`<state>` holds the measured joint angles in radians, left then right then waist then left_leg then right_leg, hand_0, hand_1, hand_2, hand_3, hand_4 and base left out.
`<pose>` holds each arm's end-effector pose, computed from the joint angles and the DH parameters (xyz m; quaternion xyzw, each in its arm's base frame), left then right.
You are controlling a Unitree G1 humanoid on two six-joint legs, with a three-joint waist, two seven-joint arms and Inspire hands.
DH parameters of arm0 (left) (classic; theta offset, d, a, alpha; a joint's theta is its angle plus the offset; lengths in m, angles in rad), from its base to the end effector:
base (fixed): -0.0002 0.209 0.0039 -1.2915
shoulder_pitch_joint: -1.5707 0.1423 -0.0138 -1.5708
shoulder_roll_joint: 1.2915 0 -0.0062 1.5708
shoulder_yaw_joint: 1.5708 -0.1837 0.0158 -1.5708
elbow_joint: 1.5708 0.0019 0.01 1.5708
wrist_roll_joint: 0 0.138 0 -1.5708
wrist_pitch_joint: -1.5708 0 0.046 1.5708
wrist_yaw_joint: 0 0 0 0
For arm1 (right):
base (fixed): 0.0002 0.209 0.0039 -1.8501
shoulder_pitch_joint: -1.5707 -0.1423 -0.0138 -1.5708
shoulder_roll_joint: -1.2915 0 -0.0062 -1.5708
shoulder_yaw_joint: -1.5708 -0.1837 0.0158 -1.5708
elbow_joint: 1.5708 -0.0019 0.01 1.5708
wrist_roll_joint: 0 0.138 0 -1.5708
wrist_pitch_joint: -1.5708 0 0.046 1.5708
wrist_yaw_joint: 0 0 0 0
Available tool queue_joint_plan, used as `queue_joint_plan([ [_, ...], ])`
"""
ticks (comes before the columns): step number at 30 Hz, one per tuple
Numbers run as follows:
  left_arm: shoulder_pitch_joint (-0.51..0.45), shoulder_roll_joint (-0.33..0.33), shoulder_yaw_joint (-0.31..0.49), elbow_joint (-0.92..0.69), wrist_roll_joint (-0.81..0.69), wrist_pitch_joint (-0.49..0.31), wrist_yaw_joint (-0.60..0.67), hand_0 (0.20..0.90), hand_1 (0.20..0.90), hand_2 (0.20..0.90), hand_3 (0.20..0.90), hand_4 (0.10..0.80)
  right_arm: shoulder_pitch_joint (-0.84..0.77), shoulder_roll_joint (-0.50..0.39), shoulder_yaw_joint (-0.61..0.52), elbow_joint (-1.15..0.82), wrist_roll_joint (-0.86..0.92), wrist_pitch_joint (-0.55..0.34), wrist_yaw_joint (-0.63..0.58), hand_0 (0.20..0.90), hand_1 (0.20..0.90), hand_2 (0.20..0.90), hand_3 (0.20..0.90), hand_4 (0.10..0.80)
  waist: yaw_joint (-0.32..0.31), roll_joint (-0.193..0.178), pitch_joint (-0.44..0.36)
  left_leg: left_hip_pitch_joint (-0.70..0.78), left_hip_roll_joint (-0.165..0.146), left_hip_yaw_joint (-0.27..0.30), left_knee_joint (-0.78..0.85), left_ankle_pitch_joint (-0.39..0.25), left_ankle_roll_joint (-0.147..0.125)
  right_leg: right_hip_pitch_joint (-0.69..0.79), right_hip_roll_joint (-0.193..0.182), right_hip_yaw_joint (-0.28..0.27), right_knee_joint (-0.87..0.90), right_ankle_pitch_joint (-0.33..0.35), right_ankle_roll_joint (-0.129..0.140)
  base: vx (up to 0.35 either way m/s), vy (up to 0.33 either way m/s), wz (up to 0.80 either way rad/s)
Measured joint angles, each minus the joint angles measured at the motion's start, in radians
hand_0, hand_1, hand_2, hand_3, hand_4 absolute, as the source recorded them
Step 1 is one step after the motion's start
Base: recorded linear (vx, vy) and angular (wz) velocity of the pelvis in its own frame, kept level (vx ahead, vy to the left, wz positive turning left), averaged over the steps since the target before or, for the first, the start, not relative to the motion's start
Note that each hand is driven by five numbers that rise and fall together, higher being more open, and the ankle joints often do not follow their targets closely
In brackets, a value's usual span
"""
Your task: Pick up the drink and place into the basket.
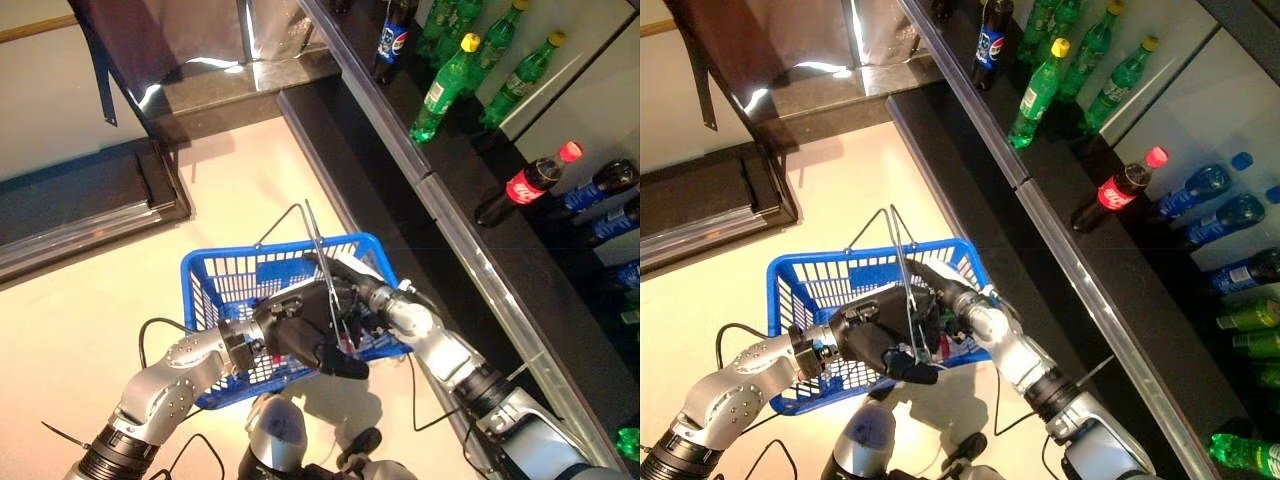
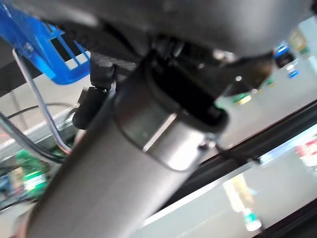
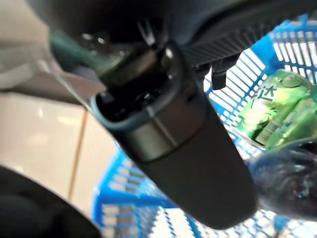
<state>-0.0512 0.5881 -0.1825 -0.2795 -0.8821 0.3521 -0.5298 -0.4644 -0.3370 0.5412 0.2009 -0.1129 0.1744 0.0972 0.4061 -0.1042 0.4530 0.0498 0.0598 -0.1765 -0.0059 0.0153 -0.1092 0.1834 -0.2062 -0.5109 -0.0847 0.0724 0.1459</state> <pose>0.2028 0.1899 0.0953 -0.1446 0.0706 -0.4415 0.8827 0.2671 -0.1061 0.0782 -0.3190 -0.0026 0.2702 0.9084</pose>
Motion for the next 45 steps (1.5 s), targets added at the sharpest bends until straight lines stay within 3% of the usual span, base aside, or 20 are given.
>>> queue_joint_plan([
  [9,0.140,-0.122,0.114,0.058,-0.010,-0.086,0.196,0.300,0.300,0.300,0.200,0.100,0.173,0.044,-0.171,-0.101,0.037,-0.105,-0.143,0.900,0.900,0.900,0.900,0.800,-0.065,0.001,0.000,0.002,0.008,0.066,-0.005,-0.002,0.004,-0.035,0.000,0.056,0.001,0.011,-0.005,-0.035,0.010,-0.17],
  [19,0.184,-0.236,0.206,0.271,-0.013,-0.195,0.388,0.300,0.300,0.300,0.200,0.100,0.303,0.064,-0.301,-0.123,0.080,-0.215,-0.197,0.900,0.900,0.900,0.900,0.800,-0.162,0.001,0.001,0.031,0.025,0.147,-0.030,-0.004,0.008,-0.064,0.004,0.129,0.001,0.022,-0.012,-0.021,-0.006,-0.21],
  [27,0.189,-0.276,0.268,0.454,-0.024,-0.286,0.416,0.300,0.300,0.300,0.200,0.100,0.396,0.101,-0.408,-0.086,0.167,-0.250,-0.210,0.900,0.900,0.900,0.900,0.800,-0.231,0.002,-0.001,0.065,0.033,0.205,-0.056,-0.005,0.009,-0.080,0.013,0.180,0.002,0.024,-0.015,-0.016,-0.029,-0.21],
  [34,0.184,-0.325,0.301,0.764,0.026,-0.319,0.434,0.300,0.300,0.300,0.200,0.100,0.477,0.139,-0.489,0.067,0.228,-0.300,-0.221,0.900,0.900,0.900,0.900,0.800,-0.323,0.005,-0.074,0.087,0.038,0.257,-0.077,-0.009,0.014,-0.099,0.018,0.232,0.002,0.025,-0.015,-0.004,-0.025,-0.20],
  [45,0.160,-0.382,0.291,1.146,0.181,-0.344,0.434,0.300,0.300,0.300,0.200,0.100,0.522,0.149,-0.490,0.424,0.315,-0.318,-0.267,0.900,0.900,0.900,0.900,0.800,-0.413,0.018,-0.222,0.123,0.044,0.327,-0.079,-0.023,0.015,-0.107,0.032,0.300,-0.001,0.032,-0.019,0.015,-0.013,-0.19],
])
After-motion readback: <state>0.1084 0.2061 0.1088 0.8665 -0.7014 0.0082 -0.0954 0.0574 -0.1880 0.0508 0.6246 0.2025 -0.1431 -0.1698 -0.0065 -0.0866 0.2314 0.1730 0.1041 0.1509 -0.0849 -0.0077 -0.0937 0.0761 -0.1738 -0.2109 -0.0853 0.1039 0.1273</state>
